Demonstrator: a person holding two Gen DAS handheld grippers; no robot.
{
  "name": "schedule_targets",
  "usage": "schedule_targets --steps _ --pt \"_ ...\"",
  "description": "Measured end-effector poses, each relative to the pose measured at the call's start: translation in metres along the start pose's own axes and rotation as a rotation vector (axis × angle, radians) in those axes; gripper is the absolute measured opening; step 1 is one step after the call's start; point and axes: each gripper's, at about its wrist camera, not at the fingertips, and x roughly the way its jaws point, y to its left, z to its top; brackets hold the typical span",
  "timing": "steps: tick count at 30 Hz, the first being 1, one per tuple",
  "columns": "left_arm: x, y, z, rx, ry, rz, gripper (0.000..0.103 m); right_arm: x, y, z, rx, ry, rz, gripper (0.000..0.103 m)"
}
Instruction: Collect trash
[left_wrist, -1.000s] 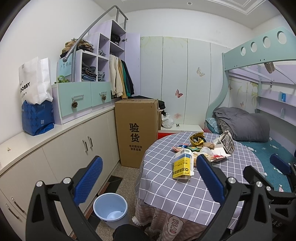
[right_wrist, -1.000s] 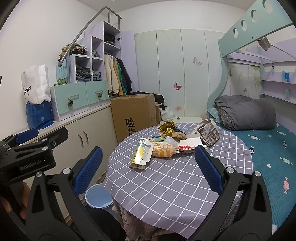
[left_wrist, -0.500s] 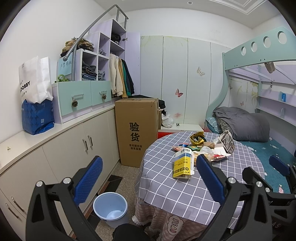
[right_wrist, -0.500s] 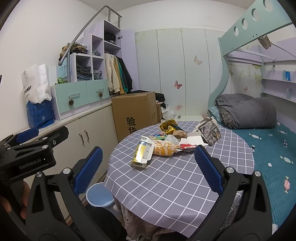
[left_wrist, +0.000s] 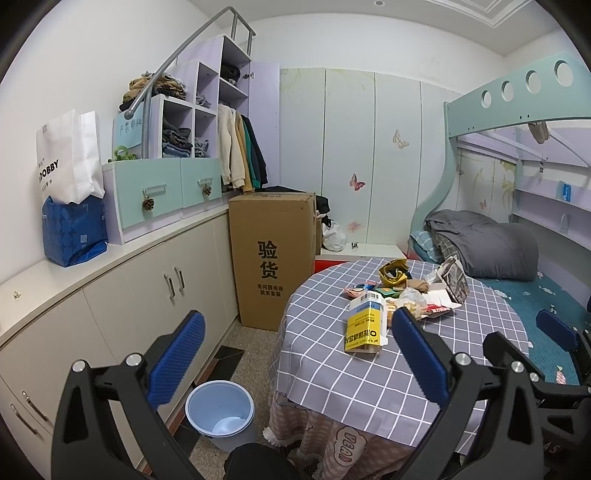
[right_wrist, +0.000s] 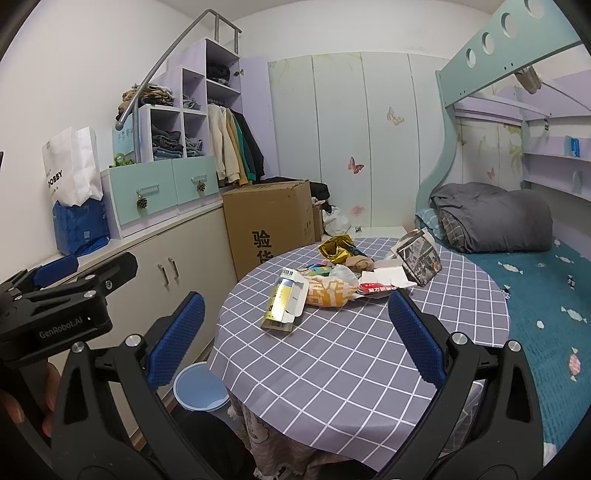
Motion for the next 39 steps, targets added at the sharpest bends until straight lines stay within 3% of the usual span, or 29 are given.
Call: schedule_targets --steps 10,17,23,29,35,39 --pt "0.008 0.0 -0.003 -0.002 0.032 -0.005 0.099 0.006 -0.004 -0.001 0.008 0.011 -0.005 0.097" --pt "0.045 0.003 -0.016 -0.031 0.156 -0.046 0.099 0.03 -0.025 -0.003 0.09 0.066 0.065 0.097" --pt "0.096 -0.002 -0.036 -0.025 0.32 -0.103 0.099 0.059 -0.039 -0.015 0.083 0.11 -0.017 0.097" --pt "0.14 -0.014 -0.049 -0.006 0.4 -0.127 0.099 0.088 -0.06 -0.026 0.124 0.179 -0.053 0.097" --pt "0.182 -0.039 -0.046 -0.008 0.476 -0.222 0.099 0.116 -0.075 -0.034 0.142 0.242 -0.099 0.097" --pt "0.2 -0.057 -0.039 0.006 0.476 -0.234 0.099 0.131 -0.086 -0.033 0.165 0.258 -0.117 0.097"
